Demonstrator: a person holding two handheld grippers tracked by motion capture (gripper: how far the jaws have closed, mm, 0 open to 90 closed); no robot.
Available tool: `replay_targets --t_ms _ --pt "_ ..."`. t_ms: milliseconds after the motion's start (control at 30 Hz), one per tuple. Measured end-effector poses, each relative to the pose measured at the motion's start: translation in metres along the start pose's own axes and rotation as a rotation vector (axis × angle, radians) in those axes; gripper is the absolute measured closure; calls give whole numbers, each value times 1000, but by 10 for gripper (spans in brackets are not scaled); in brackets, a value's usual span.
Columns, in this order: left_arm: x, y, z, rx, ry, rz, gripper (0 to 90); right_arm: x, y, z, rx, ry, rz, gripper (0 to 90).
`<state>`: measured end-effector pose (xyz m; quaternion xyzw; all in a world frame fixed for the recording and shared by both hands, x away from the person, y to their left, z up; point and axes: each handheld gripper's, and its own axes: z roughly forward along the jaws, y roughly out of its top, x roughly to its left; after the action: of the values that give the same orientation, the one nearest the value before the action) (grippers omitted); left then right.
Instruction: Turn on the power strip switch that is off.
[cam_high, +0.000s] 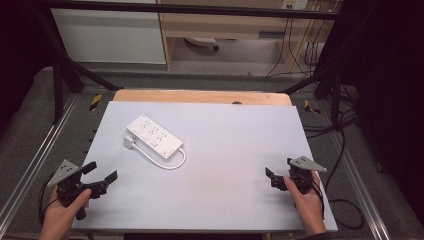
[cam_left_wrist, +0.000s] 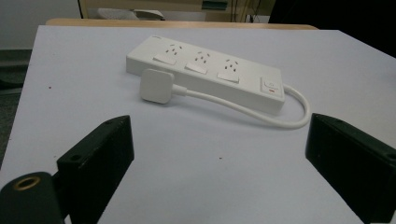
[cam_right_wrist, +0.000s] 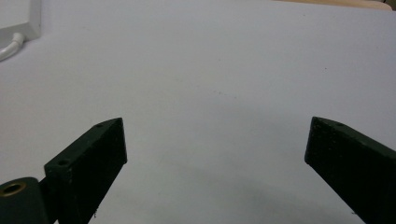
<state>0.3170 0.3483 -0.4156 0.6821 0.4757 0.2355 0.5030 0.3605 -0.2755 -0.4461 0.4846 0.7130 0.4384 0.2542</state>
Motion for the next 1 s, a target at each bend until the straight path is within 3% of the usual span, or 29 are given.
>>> replay_targets --t_ms 467,600,867,1000 --pt "-3 1 0 -10 0 11 85 8 1 0 9 -4 -33 36" --pt "-7 3 2 -5 -16 30 78 10 1 1 10 0 -40 35" --pt "-7 8 5 -19 -44 -1 74 13 1 3 25 5 -58 31" --pt "-9 11 7 -13 -50 16 74 13 1 3 26 6 -58 31"
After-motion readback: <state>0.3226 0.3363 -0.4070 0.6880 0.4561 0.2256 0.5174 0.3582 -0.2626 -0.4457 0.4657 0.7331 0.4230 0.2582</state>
